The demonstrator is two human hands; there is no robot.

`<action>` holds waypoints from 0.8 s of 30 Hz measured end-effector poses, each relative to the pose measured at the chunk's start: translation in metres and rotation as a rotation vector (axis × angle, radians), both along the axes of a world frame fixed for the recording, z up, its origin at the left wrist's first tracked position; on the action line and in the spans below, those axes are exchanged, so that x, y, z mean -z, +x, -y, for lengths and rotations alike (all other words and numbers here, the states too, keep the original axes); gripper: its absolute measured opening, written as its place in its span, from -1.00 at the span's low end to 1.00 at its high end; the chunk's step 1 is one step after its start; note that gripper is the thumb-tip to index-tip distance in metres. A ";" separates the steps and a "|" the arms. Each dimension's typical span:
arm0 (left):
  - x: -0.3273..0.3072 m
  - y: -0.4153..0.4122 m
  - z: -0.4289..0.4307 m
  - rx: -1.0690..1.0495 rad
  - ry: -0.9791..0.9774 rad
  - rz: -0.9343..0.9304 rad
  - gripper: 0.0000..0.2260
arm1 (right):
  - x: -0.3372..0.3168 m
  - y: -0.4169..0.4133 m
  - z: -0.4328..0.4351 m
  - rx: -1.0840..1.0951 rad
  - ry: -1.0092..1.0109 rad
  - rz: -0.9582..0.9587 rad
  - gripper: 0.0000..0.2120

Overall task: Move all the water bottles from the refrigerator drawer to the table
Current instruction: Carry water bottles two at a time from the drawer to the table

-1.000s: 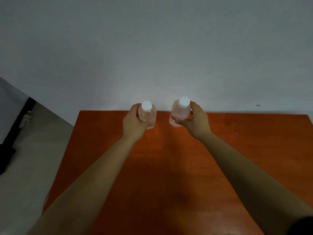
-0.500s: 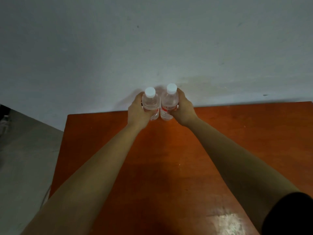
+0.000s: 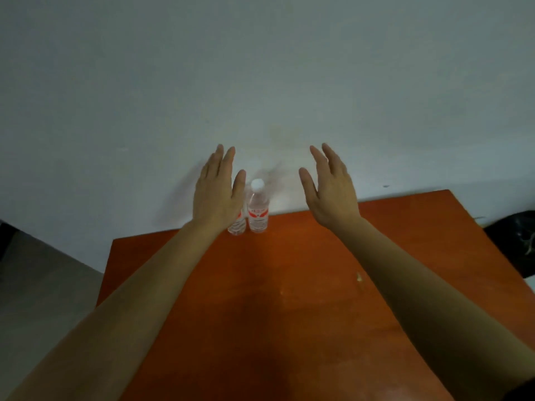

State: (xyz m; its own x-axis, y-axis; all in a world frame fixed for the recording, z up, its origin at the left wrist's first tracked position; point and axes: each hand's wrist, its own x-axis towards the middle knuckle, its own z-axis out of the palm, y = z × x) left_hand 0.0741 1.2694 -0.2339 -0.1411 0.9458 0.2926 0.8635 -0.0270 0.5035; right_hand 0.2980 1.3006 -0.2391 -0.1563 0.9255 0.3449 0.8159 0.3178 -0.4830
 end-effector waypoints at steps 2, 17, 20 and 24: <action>-0.026 0.031 0.014 0.062 0.114 -0.145 -0.47 | -0.017 0.043 0.022 0.052 0.107 0.142 -0.44; -0.104 0.487 0.227 0.646 0.364 -0.510 -0.32 | -0.093 0.488 0.413 0.851 0.231 0.436 -0.25; -0.105 0.569 0.291 0.787 0.385 -0.485 -0.30 | -0.094 0.555 0.505 1.015 0.178 0.465 -0.22; -0.106 0.663 0.351 0.984 0.481 -0.471 -0.31 | -0.091 0.623 0.597 1.166 0.158 0.449 -0.22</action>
